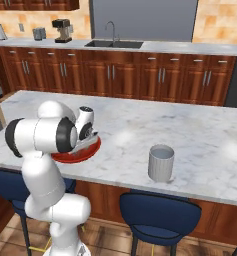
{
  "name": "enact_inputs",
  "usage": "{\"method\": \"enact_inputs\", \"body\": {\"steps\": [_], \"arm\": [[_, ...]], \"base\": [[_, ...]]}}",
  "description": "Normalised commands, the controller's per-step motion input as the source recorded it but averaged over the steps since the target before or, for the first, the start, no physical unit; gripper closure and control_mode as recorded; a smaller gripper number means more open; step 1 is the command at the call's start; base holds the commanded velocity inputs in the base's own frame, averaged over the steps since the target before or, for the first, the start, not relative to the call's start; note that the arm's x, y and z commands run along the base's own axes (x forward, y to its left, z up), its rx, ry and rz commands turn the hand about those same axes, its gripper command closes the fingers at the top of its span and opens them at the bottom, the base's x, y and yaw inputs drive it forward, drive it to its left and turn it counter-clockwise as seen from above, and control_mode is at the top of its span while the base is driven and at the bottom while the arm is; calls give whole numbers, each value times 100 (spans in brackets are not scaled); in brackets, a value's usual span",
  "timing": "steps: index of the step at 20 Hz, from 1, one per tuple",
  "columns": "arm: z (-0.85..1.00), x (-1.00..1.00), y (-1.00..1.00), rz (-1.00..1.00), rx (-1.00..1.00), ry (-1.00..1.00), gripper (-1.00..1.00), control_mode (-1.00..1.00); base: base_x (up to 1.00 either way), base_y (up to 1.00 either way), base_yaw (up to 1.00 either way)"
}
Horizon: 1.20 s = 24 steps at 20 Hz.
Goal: There are four ice cubes in the ice bowl. Place two ice cubes in each glass of water.
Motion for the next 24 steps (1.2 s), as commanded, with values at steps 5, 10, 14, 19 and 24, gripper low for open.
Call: {"method": "enact_inputs", "body": {"steps": [5, 10, 14, 19, 24], "arm": [[-34, 30, 15, 3, 0, 0, -100, -100], [-48, 8, 17, 1, -4, 2, -100, -100], [-43, -16, 0, 0, -2, 1, 100, -100], [10, -38, 1, 0, 2, -3, 100, -100], [70, -48, 0, -18, 10, -4, 100, -100]], "base": [[0, 0, 0], [0, 0, 0], [0, 0, 0], [0, 0, 0], [0, 0, 0]]}}
